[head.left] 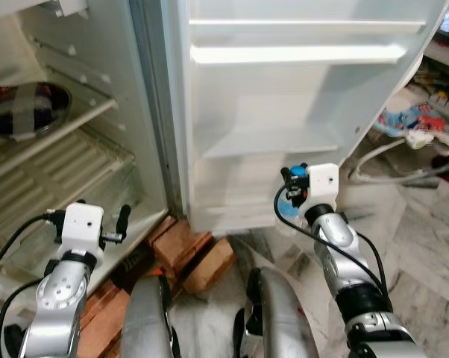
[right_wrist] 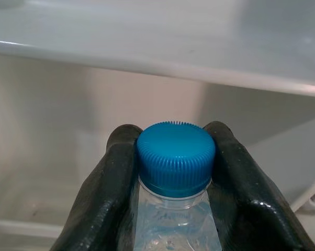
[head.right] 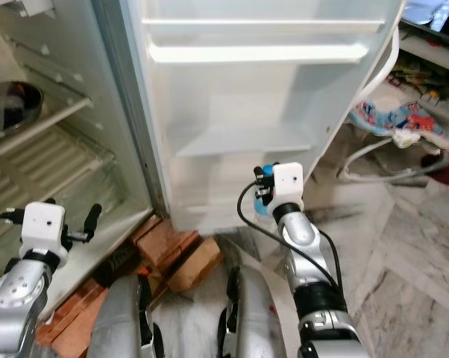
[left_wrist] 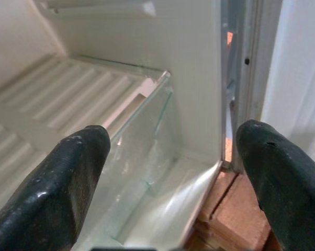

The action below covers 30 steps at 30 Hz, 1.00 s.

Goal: Restocking fridge

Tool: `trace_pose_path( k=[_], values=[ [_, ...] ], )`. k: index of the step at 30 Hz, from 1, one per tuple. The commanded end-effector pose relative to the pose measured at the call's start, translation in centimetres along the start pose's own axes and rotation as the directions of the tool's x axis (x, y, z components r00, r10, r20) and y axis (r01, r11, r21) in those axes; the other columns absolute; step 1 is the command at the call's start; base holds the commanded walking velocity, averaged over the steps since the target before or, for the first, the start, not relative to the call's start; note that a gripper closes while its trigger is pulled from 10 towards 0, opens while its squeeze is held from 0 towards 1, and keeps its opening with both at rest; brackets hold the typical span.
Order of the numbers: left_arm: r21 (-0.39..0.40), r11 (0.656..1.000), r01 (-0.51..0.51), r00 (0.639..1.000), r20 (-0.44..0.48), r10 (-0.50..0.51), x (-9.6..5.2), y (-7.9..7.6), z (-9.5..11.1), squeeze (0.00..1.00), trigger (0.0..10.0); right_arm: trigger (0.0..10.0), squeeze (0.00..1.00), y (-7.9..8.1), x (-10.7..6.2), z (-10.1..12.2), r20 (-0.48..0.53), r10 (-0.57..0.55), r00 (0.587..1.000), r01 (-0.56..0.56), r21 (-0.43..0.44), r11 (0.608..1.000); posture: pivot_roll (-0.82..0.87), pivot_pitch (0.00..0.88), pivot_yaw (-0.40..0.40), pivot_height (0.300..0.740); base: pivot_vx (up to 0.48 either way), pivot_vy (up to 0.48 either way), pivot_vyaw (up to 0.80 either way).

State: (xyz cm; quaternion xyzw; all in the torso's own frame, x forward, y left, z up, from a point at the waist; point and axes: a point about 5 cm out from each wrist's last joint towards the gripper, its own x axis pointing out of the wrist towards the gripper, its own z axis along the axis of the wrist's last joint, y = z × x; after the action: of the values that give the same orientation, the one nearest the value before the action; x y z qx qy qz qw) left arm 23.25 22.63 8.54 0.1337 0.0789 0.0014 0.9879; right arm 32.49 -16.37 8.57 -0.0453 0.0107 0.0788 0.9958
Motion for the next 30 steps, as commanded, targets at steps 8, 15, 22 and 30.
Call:
trace_pose_path(
  k=[8, 15, 22, 30],
  values=[
    [0.046, 0.999, -0.019, 0.999, 0.046, 0.017, -0.4, 0.9, 1.5, 0.00, 10.0, 10.0, 0.00, 0.3, 2.0, 3.2, 0.149, 0.060, 0.987, -0.039, -0.136, 0.990, 0.14, 0.223, -0.042, 0.547, 0.000, 0.000, 0.00],
    [0.062, 0.998, -0.021, 0.999, 0.040, 0.018, -1.1, 1.2, 1.7, 0.00, 10.0, 10.0, 0.00, 0.3, 3.5, 5.5, 0.237, 0.067, 0.969, -0.002, -0.263, 0.965, 0.17, 0.253, -0.034, 0.547, 0.000, 0.000, 0.00],
    [0.079, 0.997, -0.019, 0.999, 0.029, 0.017, -1.6, 1.6, 1.7, 0.00, 10.0, 10.0, 0.00, -0.3, 4.1, 7.9, 0.342, 0.070, 0.937, 0.062, -0.361, 0.930, 0.18, 0.259, -0.020, 0.547, 0.000, 0.000, 0.00],
    [0.096, 0.995, -0.003, 1.000, 0.024, 0.000, -1.5, 1.6, 2.0, 0.00, 10.0, 10.0, 0.00, 0.1, 4.1, 7.0, 0.336, 0.084, 0.938, 0.038, -0.341, 0.939, 0.20, 0.258, 0.000, 0.547, 0.000, 0.000, 0.00]
  ],
)
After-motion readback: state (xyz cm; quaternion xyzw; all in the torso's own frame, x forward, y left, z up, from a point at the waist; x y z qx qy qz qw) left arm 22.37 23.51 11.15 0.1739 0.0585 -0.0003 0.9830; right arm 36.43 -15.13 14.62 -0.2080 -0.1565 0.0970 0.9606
